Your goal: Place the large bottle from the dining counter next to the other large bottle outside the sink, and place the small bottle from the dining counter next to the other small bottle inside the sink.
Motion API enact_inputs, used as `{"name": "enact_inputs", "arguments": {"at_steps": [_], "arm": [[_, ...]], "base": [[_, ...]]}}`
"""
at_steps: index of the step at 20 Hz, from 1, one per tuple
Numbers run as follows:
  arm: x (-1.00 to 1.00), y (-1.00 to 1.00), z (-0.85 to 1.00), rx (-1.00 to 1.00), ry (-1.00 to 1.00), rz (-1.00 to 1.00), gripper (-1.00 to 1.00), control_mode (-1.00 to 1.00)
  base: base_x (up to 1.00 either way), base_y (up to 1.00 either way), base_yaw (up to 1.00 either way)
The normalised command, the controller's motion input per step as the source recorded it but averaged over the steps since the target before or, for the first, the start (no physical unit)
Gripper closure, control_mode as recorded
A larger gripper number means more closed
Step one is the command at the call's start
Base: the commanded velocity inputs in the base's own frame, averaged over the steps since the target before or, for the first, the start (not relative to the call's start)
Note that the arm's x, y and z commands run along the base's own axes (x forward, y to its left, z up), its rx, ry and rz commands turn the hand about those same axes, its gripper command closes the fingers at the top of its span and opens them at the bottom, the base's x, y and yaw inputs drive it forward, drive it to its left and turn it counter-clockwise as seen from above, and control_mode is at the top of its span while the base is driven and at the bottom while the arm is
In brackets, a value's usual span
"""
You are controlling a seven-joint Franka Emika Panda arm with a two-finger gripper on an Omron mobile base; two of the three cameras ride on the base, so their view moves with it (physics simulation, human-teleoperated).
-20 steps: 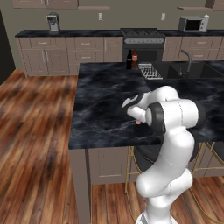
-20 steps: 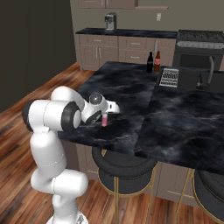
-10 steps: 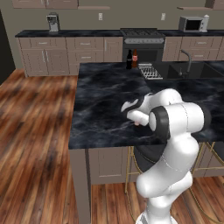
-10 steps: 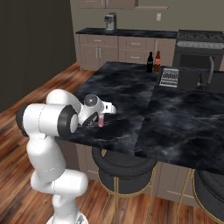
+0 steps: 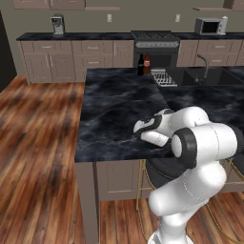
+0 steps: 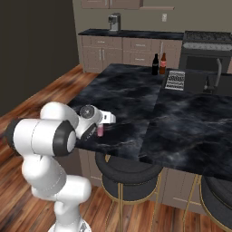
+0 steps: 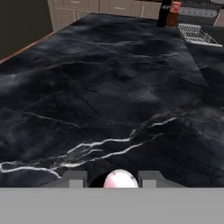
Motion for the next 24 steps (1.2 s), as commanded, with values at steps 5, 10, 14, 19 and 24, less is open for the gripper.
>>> {"name": "enact_inputs", "arguments": {"at_steps": [5, 10, 14, 19, 24], "arm": [[-0.59, 0.0, 0.34, 0.0, -0.09, 0.0, 1.0, -1.0], [-0.21, 0.0, 0.56, 0.0, -0.07, 0.0, 1.0, -1.0], [0.0, 0.0, 0.6, 0.02, -0.01, 0.0, 1.0, -1.0], [-0.02, 0.0, 0.36, 0.05, 0.0, 0.0, 1.0, -1.0], [-0.31, 0.0, 0.1, 0.05, 0.0, 0.0, 1.0, -1.0]], "base": [[0.0, 0.0, 0.0], [0.0, 0.0, 0.0], [0.0, 0.0, 0.0], [0.0, 0.0, 0.0], [0.0, 0.0, 0.0]]}}
